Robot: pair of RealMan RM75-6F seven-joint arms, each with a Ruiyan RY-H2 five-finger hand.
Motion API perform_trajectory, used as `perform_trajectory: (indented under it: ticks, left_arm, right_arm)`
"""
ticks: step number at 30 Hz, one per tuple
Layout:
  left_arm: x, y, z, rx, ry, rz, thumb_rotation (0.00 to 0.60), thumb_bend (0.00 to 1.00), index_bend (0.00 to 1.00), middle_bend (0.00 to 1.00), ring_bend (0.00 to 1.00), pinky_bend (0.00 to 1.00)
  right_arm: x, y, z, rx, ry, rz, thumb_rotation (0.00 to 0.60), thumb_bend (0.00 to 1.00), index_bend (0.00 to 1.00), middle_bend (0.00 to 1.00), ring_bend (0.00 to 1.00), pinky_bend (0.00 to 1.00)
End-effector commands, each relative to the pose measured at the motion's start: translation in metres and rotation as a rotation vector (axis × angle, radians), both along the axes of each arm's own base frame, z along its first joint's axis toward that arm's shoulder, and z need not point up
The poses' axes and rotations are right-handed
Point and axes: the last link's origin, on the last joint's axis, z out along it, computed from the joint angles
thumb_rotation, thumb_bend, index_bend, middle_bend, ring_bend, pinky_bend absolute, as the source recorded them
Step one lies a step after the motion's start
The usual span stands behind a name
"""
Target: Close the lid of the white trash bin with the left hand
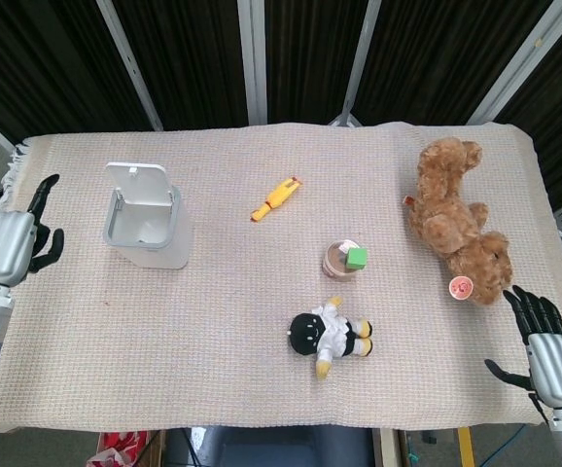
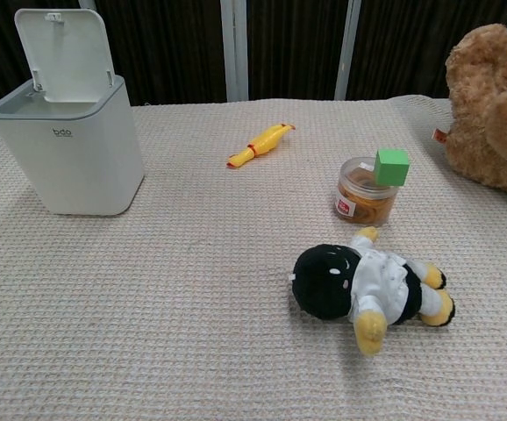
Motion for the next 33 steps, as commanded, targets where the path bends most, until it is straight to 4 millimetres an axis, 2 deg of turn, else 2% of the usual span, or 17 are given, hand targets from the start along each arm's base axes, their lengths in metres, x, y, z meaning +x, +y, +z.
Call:
perform_trajectory:
  ticks: [1,6,14,20,24,33]
  left_arm:
    - [0.031,0.029,0.000,-0.077,-0.023,0.009,0.600,0.59,0.00,0.97,0.91,1.00]
    - [0.049,0.053,-0.007,-0.138,-0.016,0.043,0.600,0.61,0.00,0.98,0.91,1.00]
    - [0.080,0.091,-0.023,-0.141,-0.005,0.087,0.600,0.62,0.01,0.99,0.92,1.00]
    - [0.097,0.109,-0.039,-0.150,0.016,0.126,0.600,0.63,0.10,1.00,0.93,1.00]
    - [0.102,0.115,-0.046,-0.149,0.027,0.152,0.600,0.63,0.17,1.00,0.94,1.00]
    - [0.105,0.115,-0.051,-0.161,0.047,0.183,0.600,0.64,0.24,1.00,0.94,1.00]
  right_arm:
    - [0.000,0.000,0.000,0.001,-0.001,0.000,0.600,0.19,0.00,0.00,0.00,0.00]
    - [-0.001,0.000,0.000,0.005,-0.009,-0.004,0.600,0.19,0.00,0.00,0.00,0.00]
    - [-0.002,0.001,0.002,0.007,-0.028,-0.014,0.600,0.19,0.00,0.00,0.00,0.00]
    - [-0.004,0.002,0.007,-0.003,-0.044,-0.029,0.600,0.19,0.00,0.00,0.00,0.00]
    - [-0.004,0.003,0.008,-0.004,-0.047,-0.029,0.600,0.19,0.00,0.00,0.00,0.00]
    - [-0.005,0.003,0.009,-0.006,-0.049,-0.033,0.600,0.19,0.00,0.00,0.00,0.00]
